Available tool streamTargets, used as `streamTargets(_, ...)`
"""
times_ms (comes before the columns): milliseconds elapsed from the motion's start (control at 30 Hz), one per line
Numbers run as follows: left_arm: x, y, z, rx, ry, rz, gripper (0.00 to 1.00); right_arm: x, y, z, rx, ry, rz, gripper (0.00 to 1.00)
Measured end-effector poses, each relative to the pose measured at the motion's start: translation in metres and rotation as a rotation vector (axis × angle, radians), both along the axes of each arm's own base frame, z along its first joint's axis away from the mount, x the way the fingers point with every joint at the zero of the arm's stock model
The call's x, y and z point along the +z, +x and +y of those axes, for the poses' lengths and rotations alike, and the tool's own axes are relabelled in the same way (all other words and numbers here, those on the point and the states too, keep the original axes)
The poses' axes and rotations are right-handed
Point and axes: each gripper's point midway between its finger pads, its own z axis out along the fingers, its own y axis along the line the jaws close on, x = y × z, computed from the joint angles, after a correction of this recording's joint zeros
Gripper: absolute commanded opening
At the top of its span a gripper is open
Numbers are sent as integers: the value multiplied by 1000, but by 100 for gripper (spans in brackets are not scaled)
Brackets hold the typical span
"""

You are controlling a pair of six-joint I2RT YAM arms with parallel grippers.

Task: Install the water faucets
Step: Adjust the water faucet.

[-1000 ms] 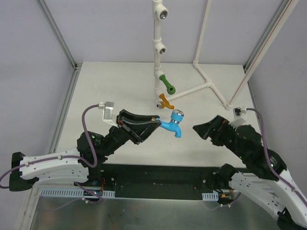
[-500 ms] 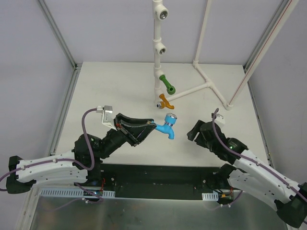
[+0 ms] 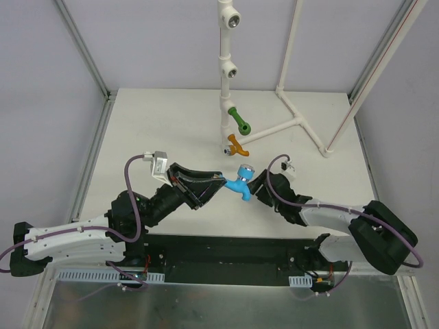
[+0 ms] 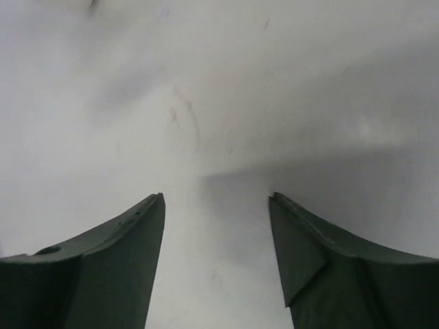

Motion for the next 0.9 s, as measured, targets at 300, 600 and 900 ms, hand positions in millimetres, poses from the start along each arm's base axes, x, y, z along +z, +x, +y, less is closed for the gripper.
streamTargets(300,-3,3,1,16,-3,23,0,15,-68,59,315,457,-16,68)
streamTargets(600,-8,5,0,21,1,31,0,231,-119,51,547,793,-642,75)
streamTargets(900,-7,5,-8,10,-15,33,0,316,-134,16,560,797,-852,76)
